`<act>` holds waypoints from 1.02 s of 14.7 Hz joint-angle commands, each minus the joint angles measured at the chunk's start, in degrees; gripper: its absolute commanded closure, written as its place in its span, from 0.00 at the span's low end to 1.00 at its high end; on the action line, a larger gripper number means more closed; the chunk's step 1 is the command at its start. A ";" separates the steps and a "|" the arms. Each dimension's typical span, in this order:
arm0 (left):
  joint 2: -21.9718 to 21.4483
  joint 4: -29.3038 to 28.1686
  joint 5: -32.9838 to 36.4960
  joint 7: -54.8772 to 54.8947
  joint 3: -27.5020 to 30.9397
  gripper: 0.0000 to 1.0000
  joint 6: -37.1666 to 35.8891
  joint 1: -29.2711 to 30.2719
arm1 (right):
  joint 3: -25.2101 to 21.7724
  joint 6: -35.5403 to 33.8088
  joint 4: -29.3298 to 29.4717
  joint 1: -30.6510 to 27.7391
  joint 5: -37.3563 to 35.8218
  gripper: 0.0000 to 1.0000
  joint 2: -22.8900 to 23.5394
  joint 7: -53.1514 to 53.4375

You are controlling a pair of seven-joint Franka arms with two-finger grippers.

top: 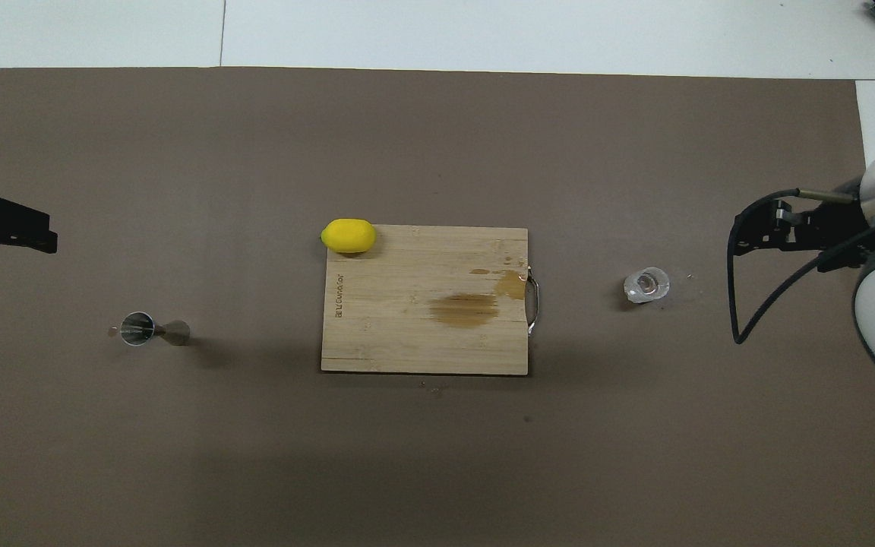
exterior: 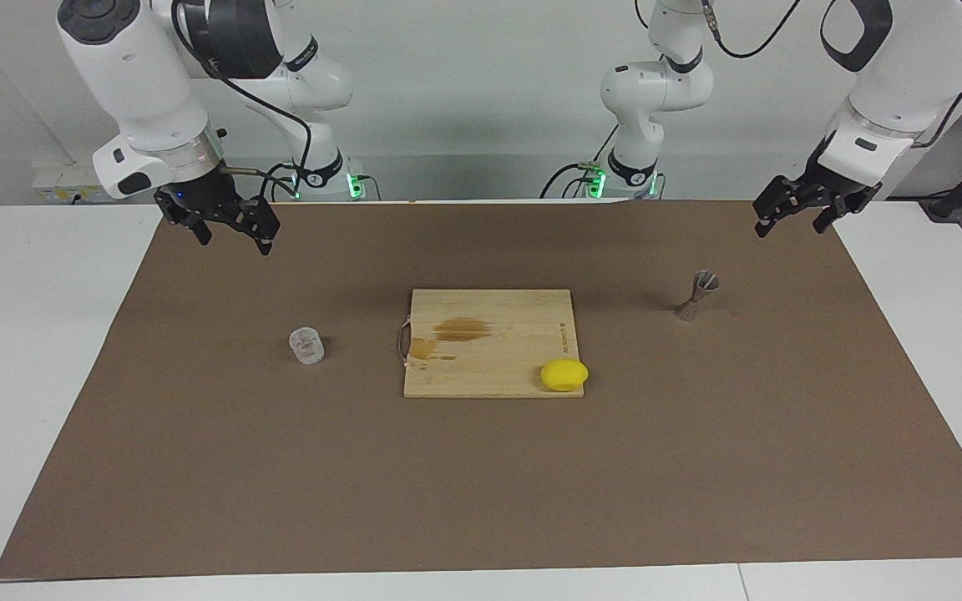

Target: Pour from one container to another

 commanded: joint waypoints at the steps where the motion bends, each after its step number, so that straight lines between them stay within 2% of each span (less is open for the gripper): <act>1: -1.03 -1.20 1.13 -0.43 0.51 0.00 0.37 -0.34 | 0.20 0.88 -1.66 -0.88 1.31 0.01 -1.31 -1.30; 12: -1.82 -1.20 1.22 -0.16 0.60 0.00 -1.12 -0.60 | 0.20 0.88 -1.66 -0.79 1.31 0.01 -1.31 -1.30; 15: -1.56 -1.37 1.13 -1.65 0.25 0.00 2.90 -2.70 | 0.20 0.88 -1.66 -0.88 1.31 0.01 -1.31 -1.30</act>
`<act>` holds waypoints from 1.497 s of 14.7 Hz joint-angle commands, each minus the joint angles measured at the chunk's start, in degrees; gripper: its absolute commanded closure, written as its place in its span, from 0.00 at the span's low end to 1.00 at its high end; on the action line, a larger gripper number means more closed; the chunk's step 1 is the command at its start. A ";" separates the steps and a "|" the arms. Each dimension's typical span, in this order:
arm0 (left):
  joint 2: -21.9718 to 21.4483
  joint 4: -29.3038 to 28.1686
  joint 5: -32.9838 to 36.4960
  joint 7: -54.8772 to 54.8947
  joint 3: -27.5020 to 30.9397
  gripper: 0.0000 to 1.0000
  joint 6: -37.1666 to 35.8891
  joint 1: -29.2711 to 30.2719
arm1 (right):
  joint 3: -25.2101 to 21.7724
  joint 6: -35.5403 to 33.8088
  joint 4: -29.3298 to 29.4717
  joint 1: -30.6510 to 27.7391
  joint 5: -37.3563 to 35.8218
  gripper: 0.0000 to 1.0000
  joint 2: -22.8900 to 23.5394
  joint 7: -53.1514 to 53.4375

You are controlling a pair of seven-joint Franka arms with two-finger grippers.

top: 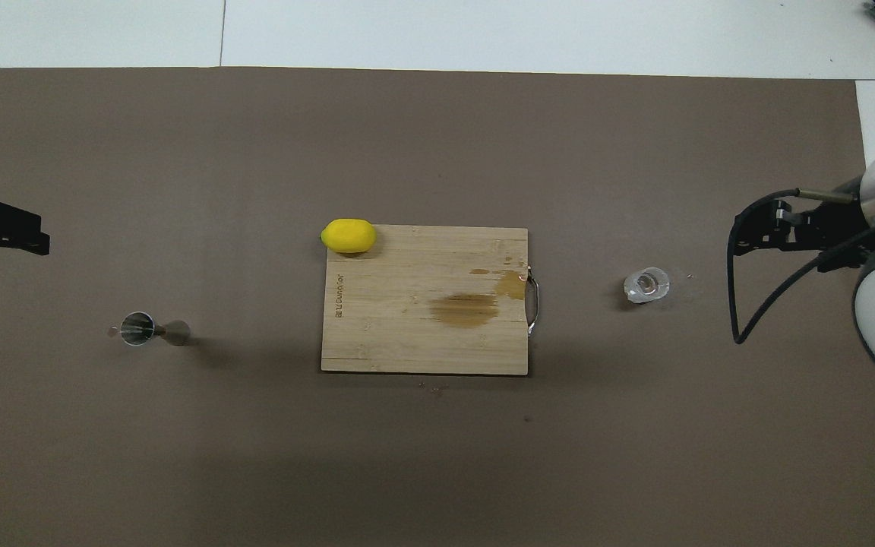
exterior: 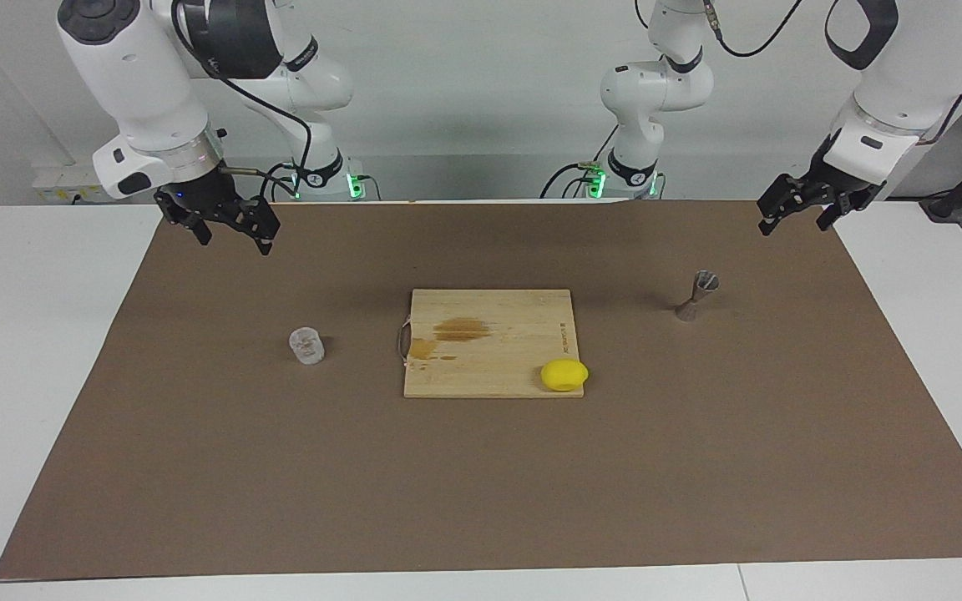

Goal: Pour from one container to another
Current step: 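Move the left gripper toward the small metal cup and open it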

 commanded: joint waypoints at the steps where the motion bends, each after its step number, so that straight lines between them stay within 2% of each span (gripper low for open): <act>1: -1.42 -3.37 1.03 -1.18 0.23 0.00 5.93 -3.64 | 0.21 0.88 -1.66 -0.79 1.31 0.01 -1.31 -1.39; 4: -3.53 -7.96 -1.15 1.27 0.41 0.00 8.34 -3.04 | 0.21 0.88 -1.66 -0.79 1.31 0.01 -1.31 -1.30; 8: -1.96 -7.71 -9.40 17.77 0.76 0.00 7.98 5.20 | 0.21 0.88 -1.66 -0.79 1.31 0.01 -1.31 -1.39; 10: 1.81 -6.13 -14.41 25.41 0.59 0.00 7.37 9.51 | 0.21 0.88 -1.66 -0.79 1.31 0.01 -1.31 -1.30; 13: 8.84 -1.83 -21.01 35.53 0.24 0.00 1.07 14.61 | 0.21 0.88 -1.66 -0.79 1.31 0.01 -1.31 -1.39; 14: 10.42 -0.59 -23.29 38.78 0.32 0.00 -1.05 15.93 | 0.21 0.88 -1.66 -0.79 1.31 0.01 -1.31 -1.39; 16: 11.75 -0.67 -27.42 48.52 0.41 0.00 -1.33 18.92 | 0.21 0.88 -1.66 -0.79 1.31 0.01 -1.31 -1.39; 17: 13.76 -0.32 -30.14 53.44 0.41 0.00 -1.51 20.24 | 0.21 0.88 -1.66 -0.79 1.31 0.01 -1.31 -1.39; 19: 17.80 1.25 -32.80 61.89 0.15 0.00 -2.12 22.97 | 0.21 0.88 -1.66 -0.79 1.31 0.01 -1.31 -1.39; 22: 23.52 3.20 -34.64 78.13 0.15 0.00 -7.04 25.87 | 0.21 0.88 -1.66 -0.79 1.31 0.01 -1.31 -1.30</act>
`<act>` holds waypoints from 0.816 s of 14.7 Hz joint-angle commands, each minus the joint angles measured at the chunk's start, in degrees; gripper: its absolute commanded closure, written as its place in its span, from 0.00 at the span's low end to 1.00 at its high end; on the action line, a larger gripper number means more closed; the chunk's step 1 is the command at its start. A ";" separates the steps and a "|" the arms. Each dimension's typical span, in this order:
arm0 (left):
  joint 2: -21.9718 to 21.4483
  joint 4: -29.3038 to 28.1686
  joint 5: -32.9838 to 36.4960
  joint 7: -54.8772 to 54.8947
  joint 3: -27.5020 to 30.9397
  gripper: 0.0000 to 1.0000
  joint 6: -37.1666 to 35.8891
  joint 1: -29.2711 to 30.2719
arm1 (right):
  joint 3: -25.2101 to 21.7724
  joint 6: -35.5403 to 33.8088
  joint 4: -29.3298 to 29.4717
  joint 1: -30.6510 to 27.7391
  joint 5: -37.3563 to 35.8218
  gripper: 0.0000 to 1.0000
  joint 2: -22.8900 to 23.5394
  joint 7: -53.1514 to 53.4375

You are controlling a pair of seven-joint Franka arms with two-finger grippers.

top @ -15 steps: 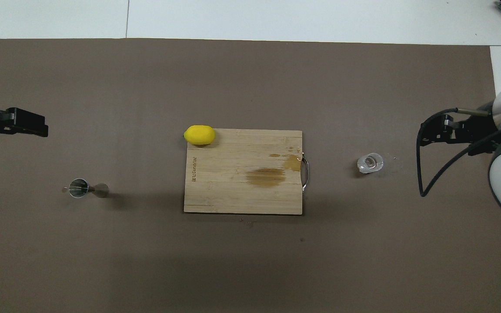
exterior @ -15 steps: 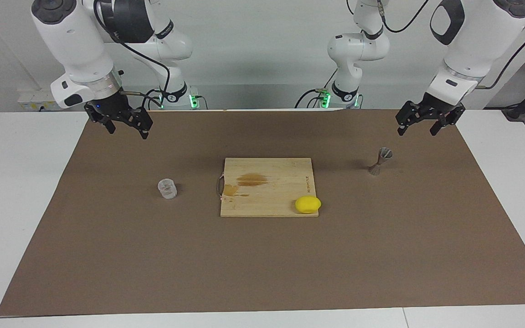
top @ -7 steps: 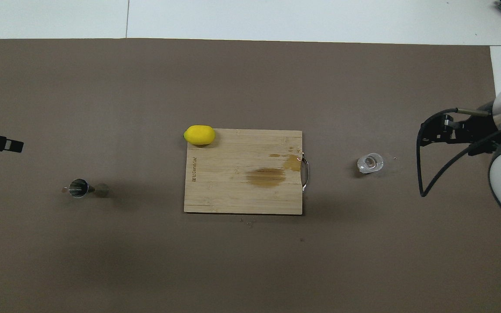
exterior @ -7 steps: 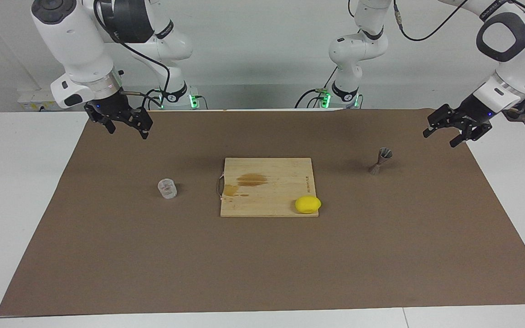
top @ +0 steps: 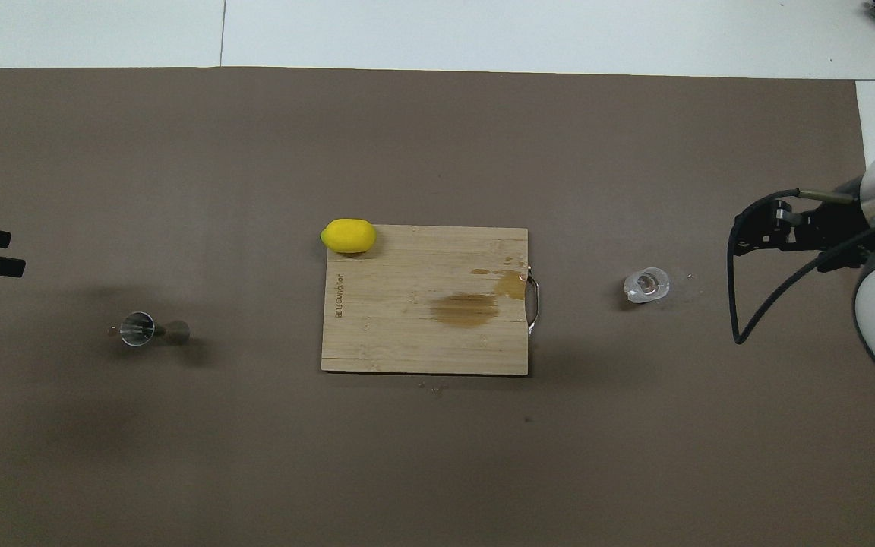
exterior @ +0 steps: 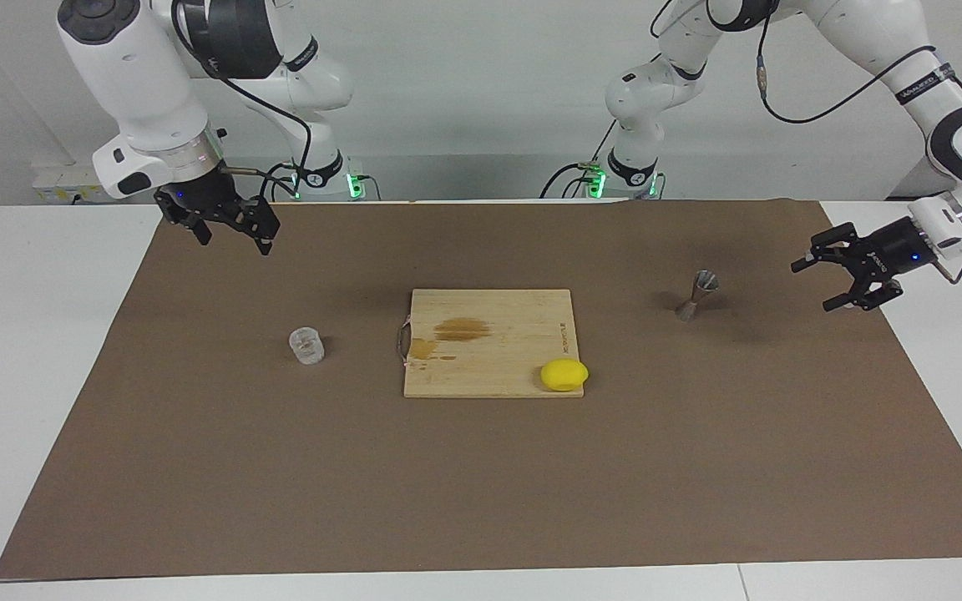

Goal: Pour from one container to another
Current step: 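Move the left gripper toward the small metal cup and open it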

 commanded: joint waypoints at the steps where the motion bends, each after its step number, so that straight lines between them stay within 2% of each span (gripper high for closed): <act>1: 5.54 3.14 -4.91 15.67 -0.63 0.00 -4.21 3.32 | 0.21 0.88 -1.66 -0.79 1.31 0.01 -1.31 -1.30; 5: 5.90 -5.89 -11.15 35.29 -0.55 0.00 -4.56 7.72 | 0.21 0.88 -1.66 -0.88 1.31 0.01 -1.31 -1.30; 8: 9.49 -7.58 -15.83 44.08 -0.54 0.00 -7.02 9.66 | 0.21 0.88 -1.66 -0.79 1.31 0.01 -1.31 -1.39; 12: 13.71 -13.37 -22.06 54.12 -0.63 0.00 -9.92 9.84 | 0.21 0.88 -1.66 -0.79 1.31 0.01 -1.31 -1.39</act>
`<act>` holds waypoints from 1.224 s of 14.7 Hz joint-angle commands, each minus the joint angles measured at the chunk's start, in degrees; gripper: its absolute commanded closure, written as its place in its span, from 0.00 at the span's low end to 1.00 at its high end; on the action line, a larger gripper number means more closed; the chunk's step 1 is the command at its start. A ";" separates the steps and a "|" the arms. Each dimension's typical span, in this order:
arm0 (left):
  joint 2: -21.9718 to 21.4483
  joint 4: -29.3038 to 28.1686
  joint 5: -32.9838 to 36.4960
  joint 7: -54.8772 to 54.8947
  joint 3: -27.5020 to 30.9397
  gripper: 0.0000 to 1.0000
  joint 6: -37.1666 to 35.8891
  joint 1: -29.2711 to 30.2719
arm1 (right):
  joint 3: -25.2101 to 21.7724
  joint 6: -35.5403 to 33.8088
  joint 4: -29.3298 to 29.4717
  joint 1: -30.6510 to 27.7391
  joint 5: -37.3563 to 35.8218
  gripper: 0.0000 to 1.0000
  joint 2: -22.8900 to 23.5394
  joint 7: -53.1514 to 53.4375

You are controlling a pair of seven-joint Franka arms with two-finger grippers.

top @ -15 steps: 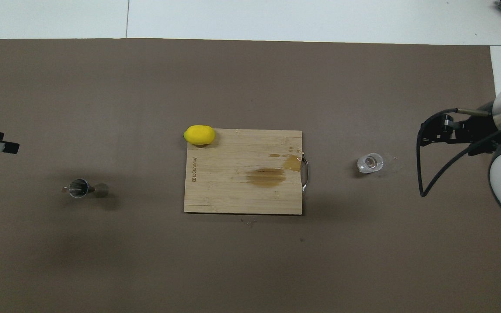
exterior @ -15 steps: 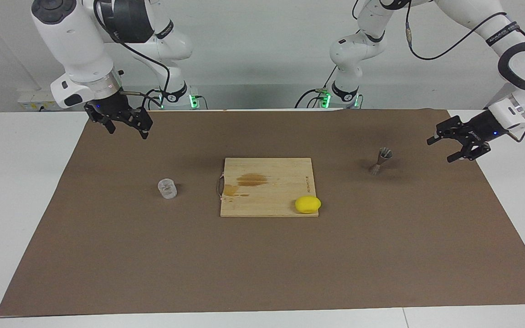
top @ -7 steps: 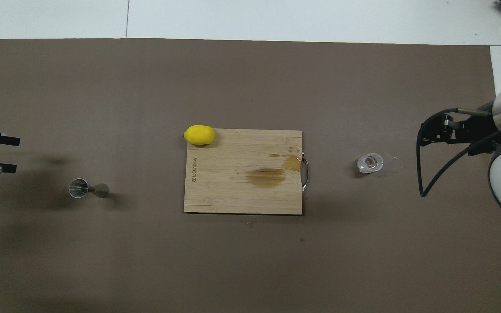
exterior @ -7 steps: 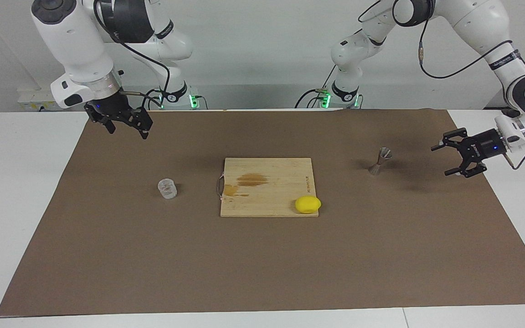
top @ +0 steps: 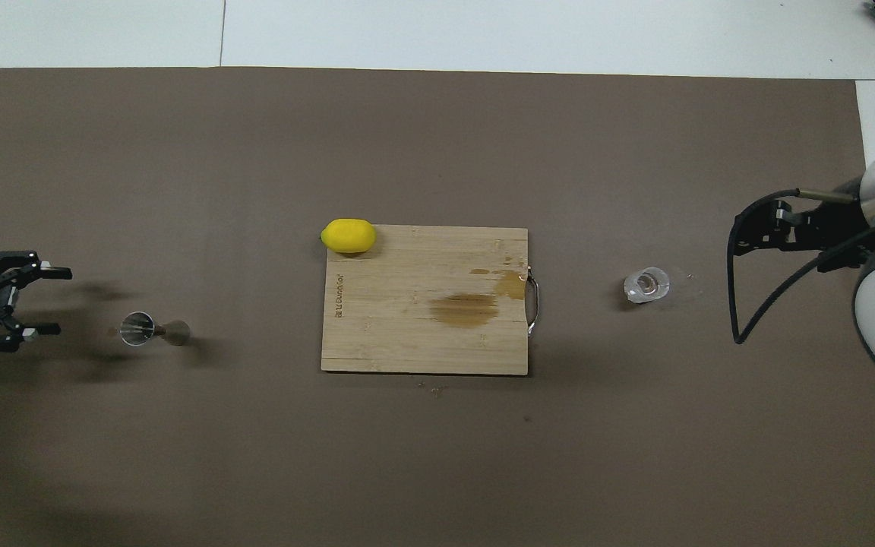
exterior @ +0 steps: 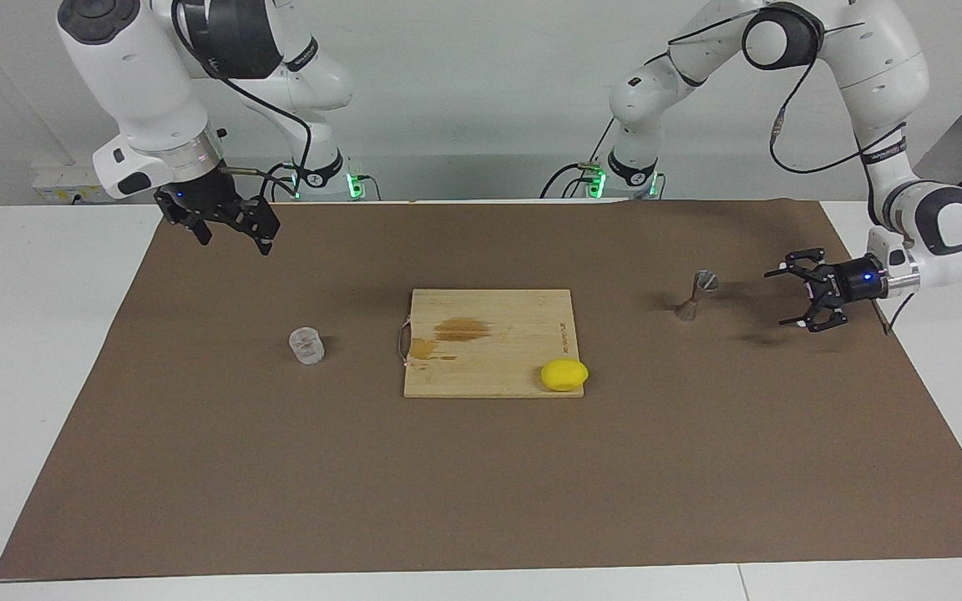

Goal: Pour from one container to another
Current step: 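Move the left gripper toward the small metal cup and open it, then close the left gripper around the small metal cup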

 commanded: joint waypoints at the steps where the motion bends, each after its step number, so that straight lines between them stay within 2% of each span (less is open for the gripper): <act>1: 2.69 -3.34 -3.99 7.97 -0.48 0.00 -1.57 0.52 | 0.21 0.88 -1.66 -0.79 1.31 0.01 -1.30 -1.30; 3: 2.79 -3.61 -6.80 18.50 -0.57 0.00 -3.40 -0.27 | 0.21 0.88 -1.66 -0.79 1.31 0.01 -1.30 -1.30; 5: 2.44 -5.53 -6.90 19.69 -0.57 0.00 -6.31 -1.07 | 0.21 0.88 -1.66 -0.88 1.31 0.01 -1.30 -1.39; 8: 2.26 -6.25 -7.34 24.24 -0.83 0.00 -6.76 -1.42 | 0.21 0.88 -1.66 -0.79 1.31 0.01 -1.30 -1.30; 13: 1.21 -10.11 -9.70 27.25 -0.83 0.00 -7.19 -2.47 | 0.21 0.88 -1.66 -0.79 1.40 0.01 -1.30 -1.39; 18: 0.76 -11.17 -11.38 27.34 -0.83 0.00 -8.51 -4.58 | 0.21 0.88 -1.66 -0.79 1.31 0.01 -1.30 -1.30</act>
